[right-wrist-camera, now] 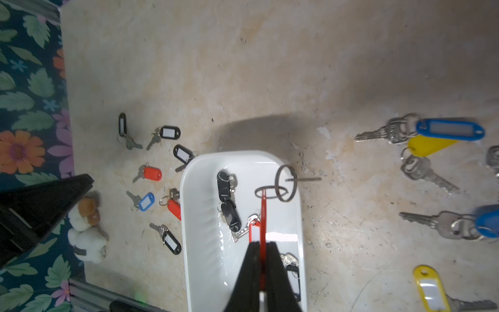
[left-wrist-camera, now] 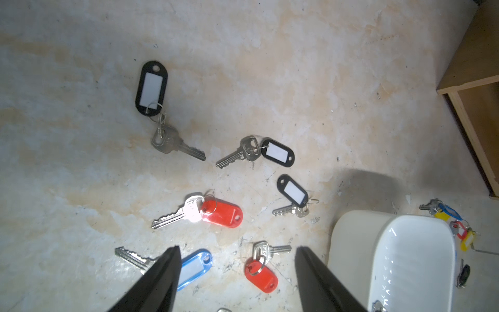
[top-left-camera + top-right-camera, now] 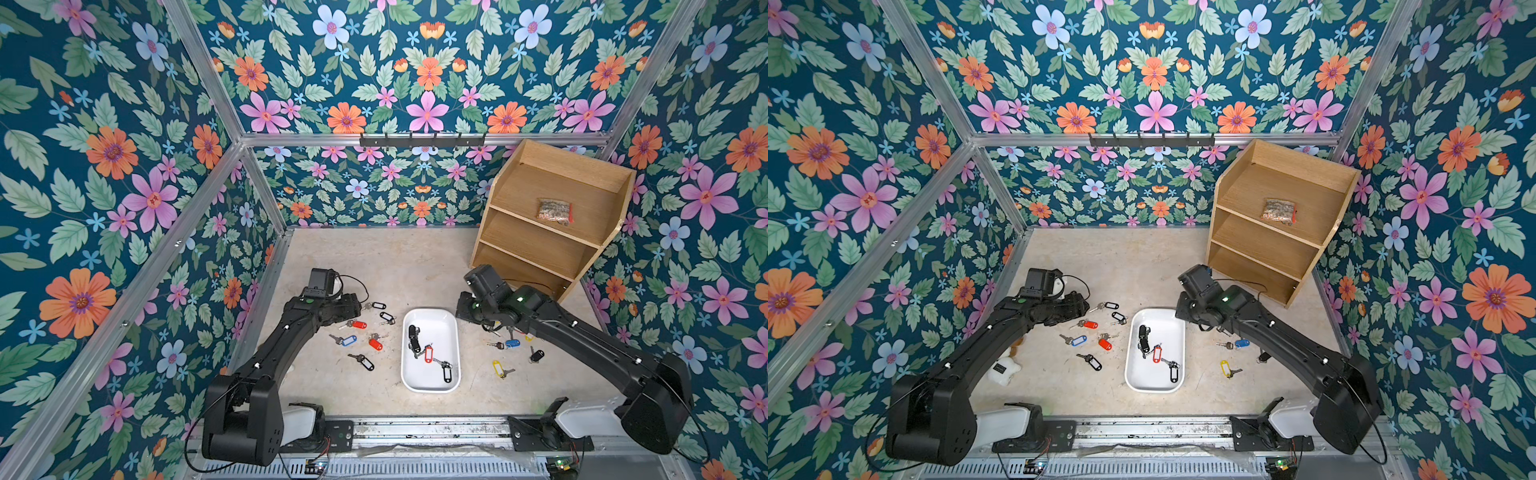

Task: Take the keys out of the storage box
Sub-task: Place the key at the center of the board.

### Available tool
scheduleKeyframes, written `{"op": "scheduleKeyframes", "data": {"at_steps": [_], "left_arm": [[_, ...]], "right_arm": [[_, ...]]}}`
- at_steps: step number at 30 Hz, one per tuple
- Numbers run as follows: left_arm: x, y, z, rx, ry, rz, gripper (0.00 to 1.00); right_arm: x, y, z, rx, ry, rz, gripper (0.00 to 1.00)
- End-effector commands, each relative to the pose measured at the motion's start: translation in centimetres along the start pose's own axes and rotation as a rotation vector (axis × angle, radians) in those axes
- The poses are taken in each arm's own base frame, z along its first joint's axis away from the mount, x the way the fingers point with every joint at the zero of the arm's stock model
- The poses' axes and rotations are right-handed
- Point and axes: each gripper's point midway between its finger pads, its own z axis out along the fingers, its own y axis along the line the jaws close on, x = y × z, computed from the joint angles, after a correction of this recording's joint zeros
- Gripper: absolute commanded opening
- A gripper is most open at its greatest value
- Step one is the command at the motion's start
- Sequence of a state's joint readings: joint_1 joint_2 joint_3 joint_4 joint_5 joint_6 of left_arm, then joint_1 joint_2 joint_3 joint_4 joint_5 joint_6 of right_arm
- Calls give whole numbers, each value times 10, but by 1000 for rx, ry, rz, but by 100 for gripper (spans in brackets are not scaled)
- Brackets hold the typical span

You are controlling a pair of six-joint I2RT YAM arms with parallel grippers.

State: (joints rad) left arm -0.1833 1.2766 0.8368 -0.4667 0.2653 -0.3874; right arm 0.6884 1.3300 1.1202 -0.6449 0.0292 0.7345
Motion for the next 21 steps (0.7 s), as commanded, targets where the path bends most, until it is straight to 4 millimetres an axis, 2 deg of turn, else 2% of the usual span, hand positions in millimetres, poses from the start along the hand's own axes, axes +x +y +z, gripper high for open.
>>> {"op": "scheduleKeyframes", "data": {"at_steps": [1,4,7,12,18,21], "left_arm": [[-4,-4,-1,21,-16,10,73],[-3,-5,-1,22,-13,12,73],[-2,-6,-1,22,-13,15,73],[-2,-6,0,20,-11,20,73],[-2,-7,1,21,-9,21,73],[-1,-6,2,20,-4,19,73]], "right_arm": [[-16,-15,-1,2,-21,7,0],[-18,-31,12,41,-3,18,0],[-9,-37,23,56,36,21,0],[18,-50,30,18,76,82,0],[63,-72,37,-19,137,139,0],[78,-77,41,-17,160,139,0]]}}
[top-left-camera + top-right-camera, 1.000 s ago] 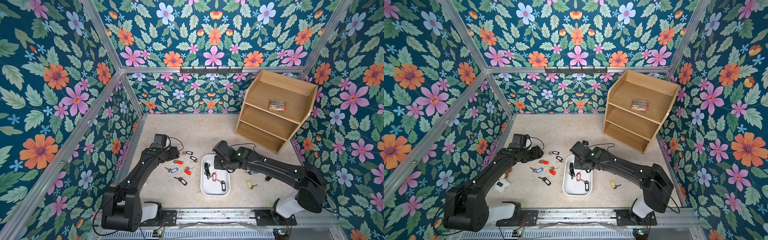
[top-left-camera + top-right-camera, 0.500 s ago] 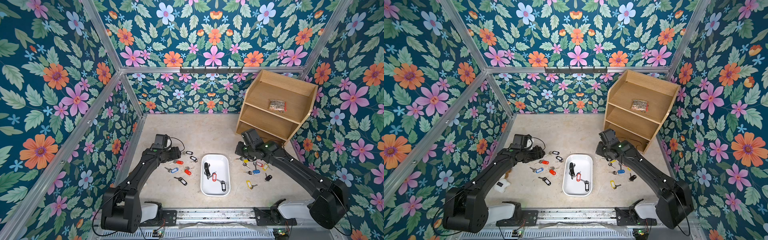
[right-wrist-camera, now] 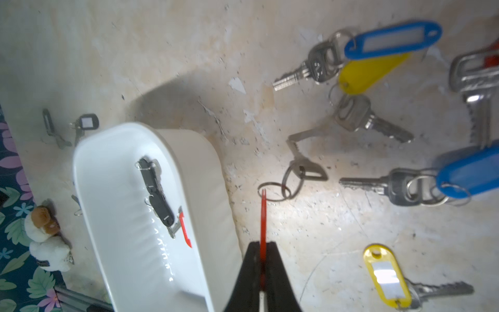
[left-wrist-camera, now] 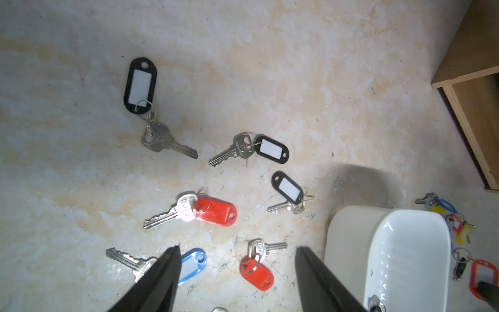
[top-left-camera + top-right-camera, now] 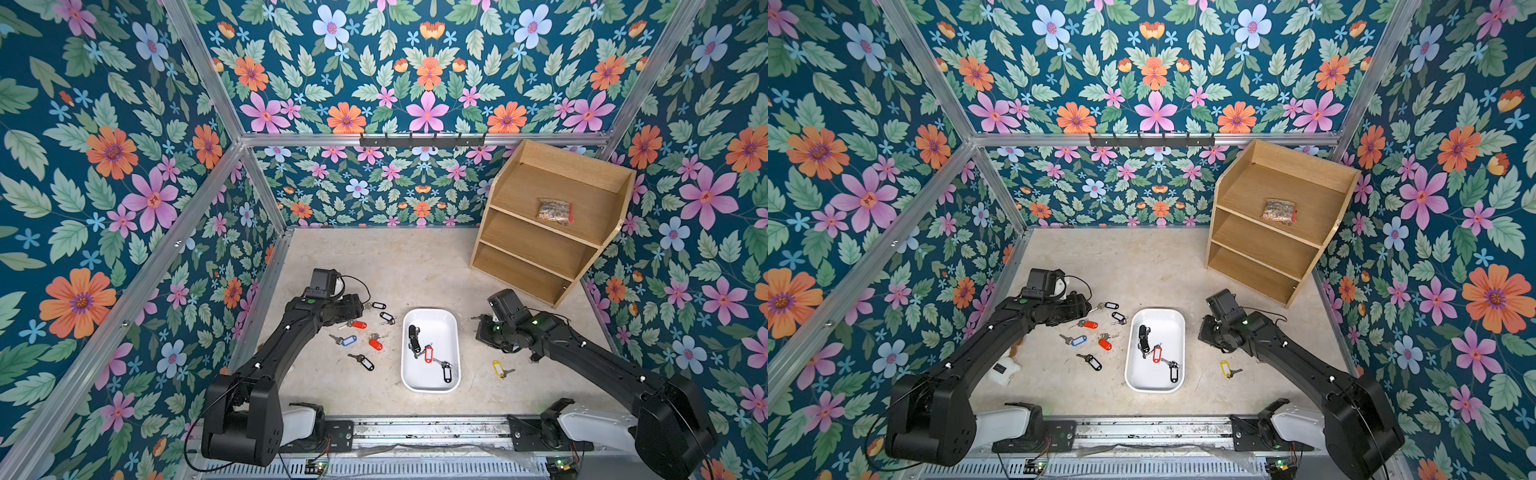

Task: Take the keys out of the storage box
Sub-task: Place the key at the center of the board, then pick up the key from the storage box.

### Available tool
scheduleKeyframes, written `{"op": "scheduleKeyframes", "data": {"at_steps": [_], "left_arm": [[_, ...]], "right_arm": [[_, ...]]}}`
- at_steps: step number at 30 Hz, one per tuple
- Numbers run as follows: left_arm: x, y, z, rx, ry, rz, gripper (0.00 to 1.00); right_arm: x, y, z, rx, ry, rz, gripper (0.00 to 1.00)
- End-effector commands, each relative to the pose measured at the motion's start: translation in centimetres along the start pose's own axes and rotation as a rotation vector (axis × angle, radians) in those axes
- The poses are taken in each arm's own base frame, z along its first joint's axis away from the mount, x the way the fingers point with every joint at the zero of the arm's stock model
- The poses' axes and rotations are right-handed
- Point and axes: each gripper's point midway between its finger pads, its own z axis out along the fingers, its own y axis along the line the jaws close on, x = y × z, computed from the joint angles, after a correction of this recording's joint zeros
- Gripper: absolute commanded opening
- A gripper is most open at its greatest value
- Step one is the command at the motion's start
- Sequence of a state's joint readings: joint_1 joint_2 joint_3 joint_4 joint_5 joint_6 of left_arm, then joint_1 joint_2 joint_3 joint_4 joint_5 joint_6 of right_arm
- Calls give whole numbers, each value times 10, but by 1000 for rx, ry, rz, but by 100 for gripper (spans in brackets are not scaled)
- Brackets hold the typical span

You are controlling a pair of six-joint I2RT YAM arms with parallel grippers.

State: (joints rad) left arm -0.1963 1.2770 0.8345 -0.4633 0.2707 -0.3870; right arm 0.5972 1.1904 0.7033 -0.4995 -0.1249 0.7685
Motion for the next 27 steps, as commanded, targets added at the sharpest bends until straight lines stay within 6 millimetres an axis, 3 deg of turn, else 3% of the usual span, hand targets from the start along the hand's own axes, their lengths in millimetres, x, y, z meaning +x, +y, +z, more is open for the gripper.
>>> {"op": "scheduleKeyframes", "data": {"at_steps": [1,4,5,7,14,20,27], "left_arm": [[-3,-2,1,7,-7,9,73],[-1,-2,3,4,2,13,74],[0,-2,3,3,1,16,74],[0,-4,3,4,0,22,74],[10,-33,0,27,6,137,74],[28,-86,-15,11,-6,312,73],[42,-138,-34,62,0,408,69]], "right_arm": [[7,6,6,-46,7,19,6],[12,6,9,-33,29,8,47],[13,7,7,-23,31,1,71],[10,11,2,-13,18,-11,79],[-14,18,-42,-1,-111,-21,67],[-23,12,-79,25,-197,-45,57],[-27,-1,-93,23,-256,-23,44]]}}
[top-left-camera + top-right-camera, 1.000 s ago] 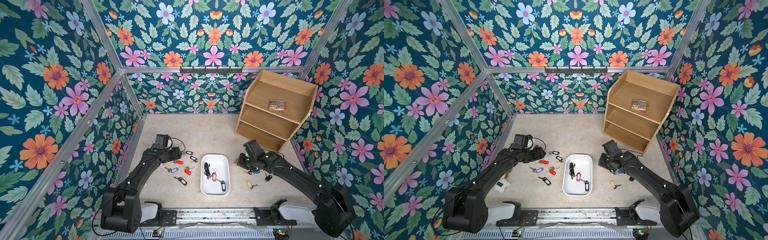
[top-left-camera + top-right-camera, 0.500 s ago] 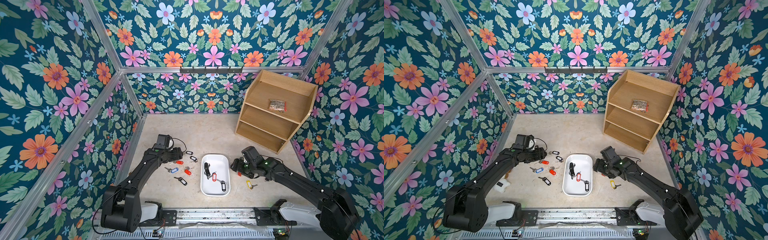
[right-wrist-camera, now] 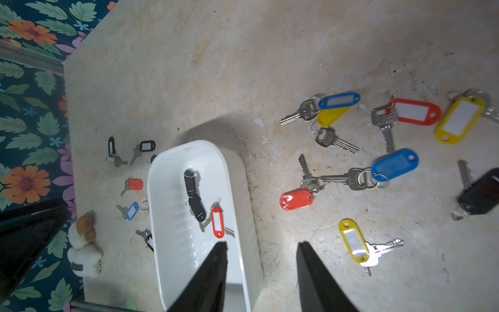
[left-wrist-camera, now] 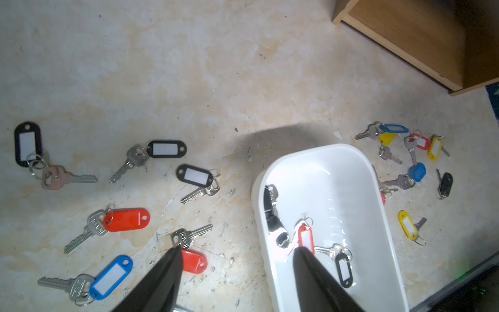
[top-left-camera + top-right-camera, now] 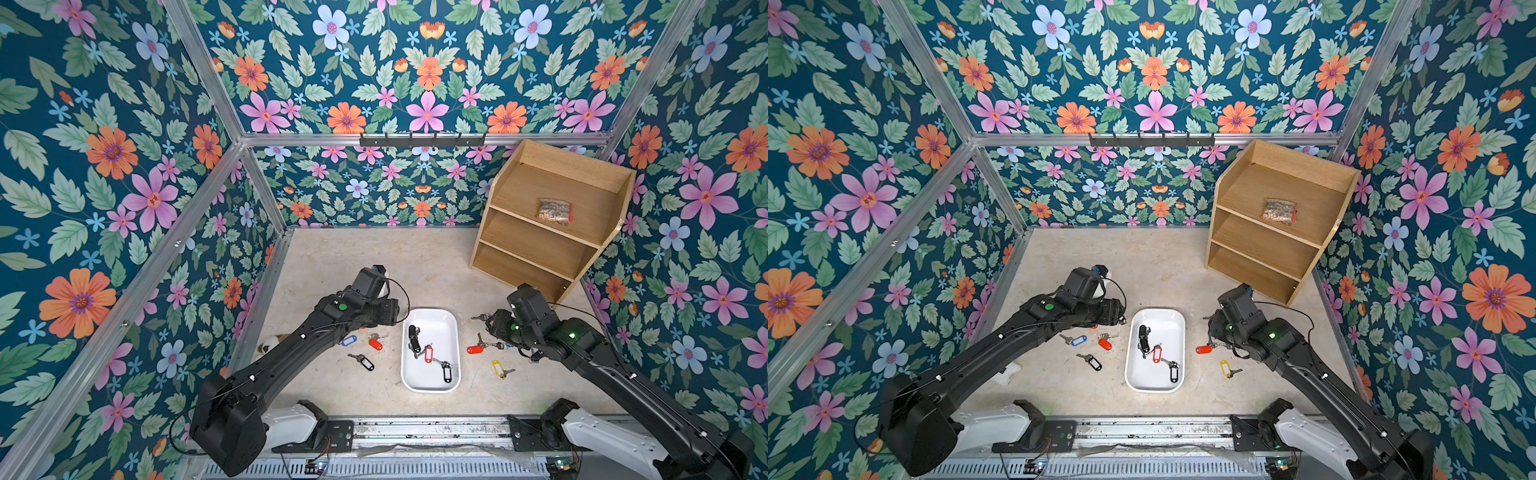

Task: Take the keys out of the storage box
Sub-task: Pick up the key from the storage box.

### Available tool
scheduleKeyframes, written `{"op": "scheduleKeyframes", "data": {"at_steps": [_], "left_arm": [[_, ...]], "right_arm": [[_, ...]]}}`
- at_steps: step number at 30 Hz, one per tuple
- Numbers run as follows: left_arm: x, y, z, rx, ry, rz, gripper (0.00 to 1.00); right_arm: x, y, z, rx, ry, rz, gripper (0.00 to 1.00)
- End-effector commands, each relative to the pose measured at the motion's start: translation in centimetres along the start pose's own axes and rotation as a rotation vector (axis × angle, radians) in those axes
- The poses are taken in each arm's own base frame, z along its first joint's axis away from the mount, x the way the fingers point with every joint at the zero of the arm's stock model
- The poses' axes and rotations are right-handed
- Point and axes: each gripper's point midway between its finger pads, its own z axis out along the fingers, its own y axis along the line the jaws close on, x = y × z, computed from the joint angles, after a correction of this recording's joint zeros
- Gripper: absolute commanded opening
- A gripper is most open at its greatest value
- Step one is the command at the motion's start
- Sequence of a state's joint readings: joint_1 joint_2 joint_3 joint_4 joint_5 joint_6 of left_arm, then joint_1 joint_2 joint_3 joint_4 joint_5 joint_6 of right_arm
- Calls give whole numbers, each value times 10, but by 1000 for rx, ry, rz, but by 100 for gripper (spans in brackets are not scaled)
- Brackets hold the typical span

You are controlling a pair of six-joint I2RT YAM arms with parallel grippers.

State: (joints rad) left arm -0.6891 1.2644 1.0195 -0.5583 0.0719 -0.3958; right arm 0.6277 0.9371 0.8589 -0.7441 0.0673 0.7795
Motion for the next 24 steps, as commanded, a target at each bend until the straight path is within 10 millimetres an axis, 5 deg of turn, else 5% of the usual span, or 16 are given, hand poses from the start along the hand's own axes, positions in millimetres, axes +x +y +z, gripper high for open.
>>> {"op": "scheduleKeyframes", "data": {"at_steps": [1,13,24], "left_arm": [[6,-11,-1,-43,36,23,68],[57,-85,58,-52,255,265,56],[87,-86,108,-101,371,232,47]], "right_arm": [[0,-13,-1,42,-16,-5,43],[9,-16,6,24,8,6,40],[12,-23,3,36,8,-5,40]]}}
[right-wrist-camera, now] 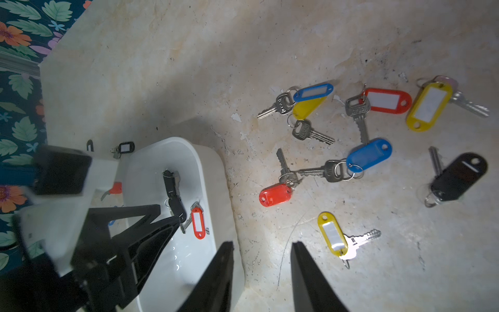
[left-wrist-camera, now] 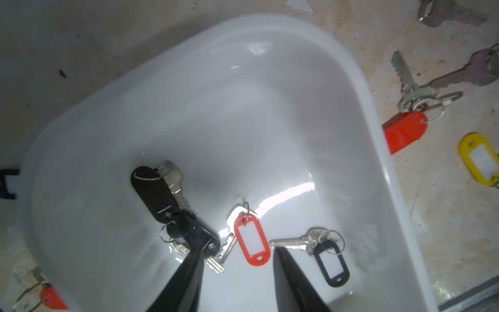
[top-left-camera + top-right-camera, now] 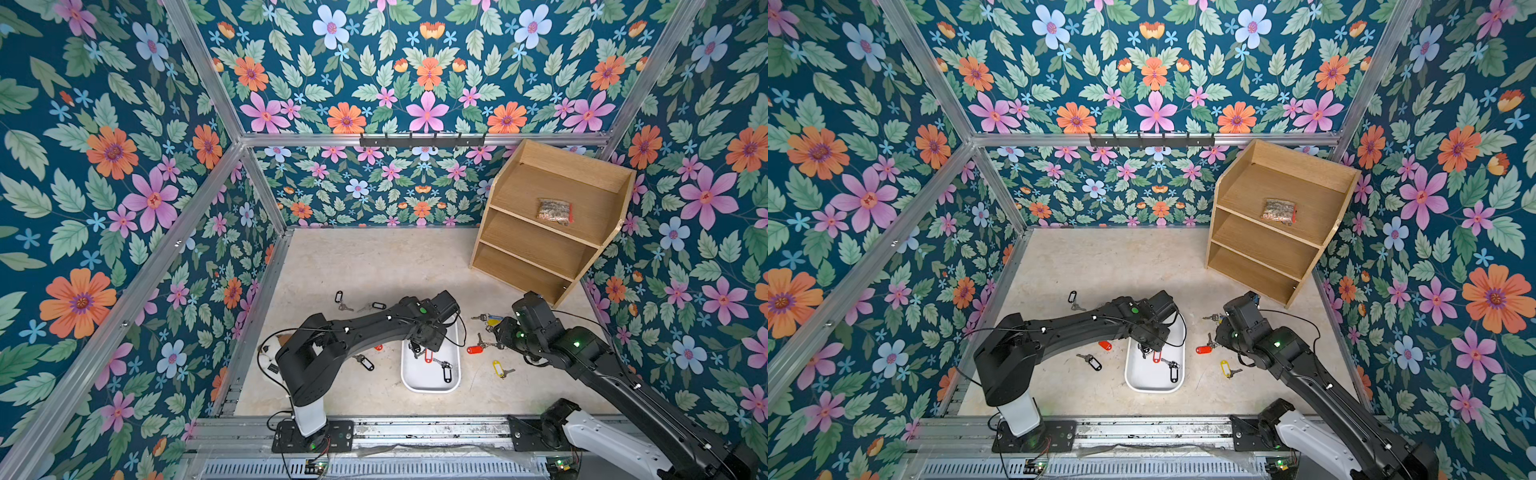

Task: Take the keys out of the storage box
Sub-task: Pick up the key from the storage box.

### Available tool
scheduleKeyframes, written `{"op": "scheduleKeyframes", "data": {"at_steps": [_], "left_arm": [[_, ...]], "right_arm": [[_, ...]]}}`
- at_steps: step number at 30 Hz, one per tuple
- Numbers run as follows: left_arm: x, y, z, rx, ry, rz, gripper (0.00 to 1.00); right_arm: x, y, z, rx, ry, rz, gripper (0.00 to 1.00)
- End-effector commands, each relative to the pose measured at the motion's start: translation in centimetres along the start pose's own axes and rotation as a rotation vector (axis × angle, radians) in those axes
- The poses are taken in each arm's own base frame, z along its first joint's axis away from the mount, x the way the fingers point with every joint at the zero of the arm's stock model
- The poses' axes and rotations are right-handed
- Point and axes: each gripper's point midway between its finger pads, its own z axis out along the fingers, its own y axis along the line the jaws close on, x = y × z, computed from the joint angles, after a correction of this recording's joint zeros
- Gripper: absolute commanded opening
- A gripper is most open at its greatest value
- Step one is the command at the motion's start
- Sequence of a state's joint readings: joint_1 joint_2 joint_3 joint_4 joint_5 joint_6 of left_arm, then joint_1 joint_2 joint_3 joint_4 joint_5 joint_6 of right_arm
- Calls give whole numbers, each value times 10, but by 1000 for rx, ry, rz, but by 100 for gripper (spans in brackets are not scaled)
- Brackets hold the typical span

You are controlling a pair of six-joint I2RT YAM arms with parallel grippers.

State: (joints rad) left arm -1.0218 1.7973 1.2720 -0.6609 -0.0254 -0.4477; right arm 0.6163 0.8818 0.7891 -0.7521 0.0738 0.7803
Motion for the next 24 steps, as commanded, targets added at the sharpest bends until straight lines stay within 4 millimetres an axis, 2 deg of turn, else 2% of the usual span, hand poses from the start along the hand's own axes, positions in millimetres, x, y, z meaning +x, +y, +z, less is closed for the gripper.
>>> {"op": "scheduleKeyframes", "data": {"at_steps": [1,9,13,17,20,24], "left_arm": [[1,-2,9,3,19,-30,46],[3,-4,31,2,52,-40,41],[2,4,38,-33,46,-61,27],[3,8,43,-36,51,-80,19],[-1,9,36,-33,33,-95,10],[-20,11,0,-33,-59,-122,0]], "right_arm": [[2,-3,-1,10,4,-15,40],[3,-7,-1,24,6,-23,40],[3,-7,-2,22,3,-25,40],[2,-9,-2,30,1,-24,40],[2,-9,-3,31,-2,-23,40],[3,-10,-3,28,-5,-19,39]]}}
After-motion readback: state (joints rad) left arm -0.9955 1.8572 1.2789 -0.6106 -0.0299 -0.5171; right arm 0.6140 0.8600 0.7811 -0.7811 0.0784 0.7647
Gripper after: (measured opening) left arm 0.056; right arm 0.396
